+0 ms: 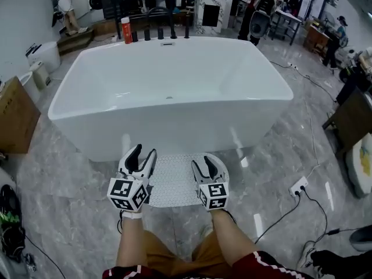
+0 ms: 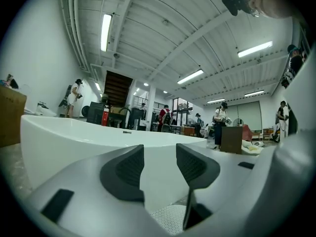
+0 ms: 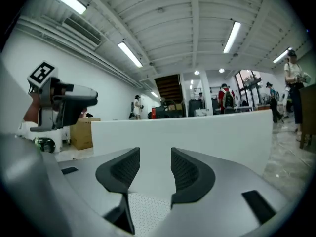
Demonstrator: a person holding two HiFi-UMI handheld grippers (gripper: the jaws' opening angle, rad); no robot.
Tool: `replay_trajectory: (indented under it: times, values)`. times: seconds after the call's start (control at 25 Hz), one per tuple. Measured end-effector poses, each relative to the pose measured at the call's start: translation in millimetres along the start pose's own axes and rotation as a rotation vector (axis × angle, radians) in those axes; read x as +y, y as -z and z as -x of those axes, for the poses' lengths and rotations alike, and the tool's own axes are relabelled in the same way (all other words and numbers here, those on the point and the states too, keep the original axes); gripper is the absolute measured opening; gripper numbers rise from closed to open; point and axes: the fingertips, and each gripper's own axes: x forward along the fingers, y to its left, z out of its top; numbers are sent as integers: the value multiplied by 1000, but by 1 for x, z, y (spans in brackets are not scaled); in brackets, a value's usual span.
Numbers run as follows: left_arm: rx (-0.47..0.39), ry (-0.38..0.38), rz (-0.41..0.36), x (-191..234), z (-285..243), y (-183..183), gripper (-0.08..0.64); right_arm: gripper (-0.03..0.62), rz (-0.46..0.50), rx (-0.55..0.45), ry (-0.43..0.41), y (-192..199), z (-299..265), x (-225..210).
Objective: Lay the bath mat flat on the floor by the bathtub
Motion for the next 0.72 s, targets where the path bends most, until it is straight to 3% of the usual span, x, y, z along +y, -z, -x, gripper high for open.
replay_trajectory:
  times: [0.16,0.32,0.48,0.72]
  values:
    - [-3,27,-39,-18,-10,-60,206,215,-82,104,38,14,18,-33]
    - [0,11,-103,-25,-6,-121,206,215,-51,127,27,-41,42,-40]
    - [4,-33,-90,-32,7,-186,196,215,-59,153,38,-98,82,-55]
    - [74,-35,-63,-48,36,-280,184,215,-32,260,16,-180,139,-61]
